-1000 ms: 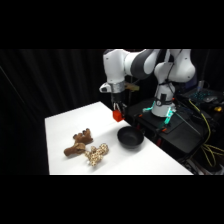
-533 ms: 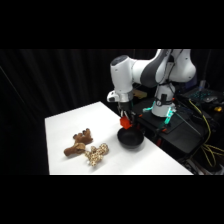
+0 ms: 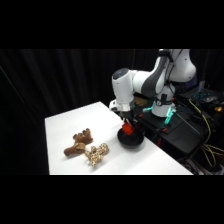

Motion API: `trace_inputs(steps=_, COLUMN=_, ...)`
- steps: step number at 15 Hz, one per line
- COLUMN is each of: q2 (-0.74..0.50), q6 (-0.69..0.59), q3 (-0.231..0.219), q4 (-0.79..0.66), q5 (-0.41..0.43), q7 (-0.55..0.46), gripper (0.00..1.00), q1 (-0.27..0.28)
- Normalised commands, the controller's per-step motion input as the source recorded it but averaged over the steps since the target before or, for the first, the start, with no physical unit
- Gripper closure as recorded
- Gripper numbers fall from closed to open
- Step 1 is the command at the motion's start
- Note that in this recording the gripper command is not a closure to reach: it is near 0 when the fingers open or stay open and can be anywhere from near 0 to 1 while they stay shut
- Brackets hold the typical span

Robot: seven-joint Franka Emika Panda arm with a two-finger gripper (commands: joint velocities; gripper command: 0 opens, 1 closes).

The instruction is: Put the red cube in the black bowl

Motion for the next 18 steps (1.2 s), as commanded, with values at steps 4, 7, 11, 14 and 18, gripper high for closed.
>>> trace_inputs(steps=4, q2=0.06, q6=-0.02, q3=-0.021, q4=0.14, q5=0.025, q7=-0.20, gripper=0.00, q1=-0.063)
trace_inputs(steps=7, q2=-0.08, q6=-0.11, q3=-0.037, q4=0.14, q5=0.018, q7=-0.14, gripper=0.00, q1=-0.064)
trace_inputs(steps=11, q2=-0.27, q6=-0.31, q3=-0.061, q4=0.16, q5=-0.074, q7=0.12, gripper=0.00, q1=-0.034)
trace_inputs(steps=14, q2=-0.46, q6=-0.42, q3=-0.008, q4=0.16, q5=0.033, q7=0.14, gripper=0.00, q1=-0.007)
trace_inputs(steps=18, q2=-0.46, q6=-0.43, q3=0.030, q4=0.21, q5=0.101, q7=0.23, gripper=0.00, q1=0.028)
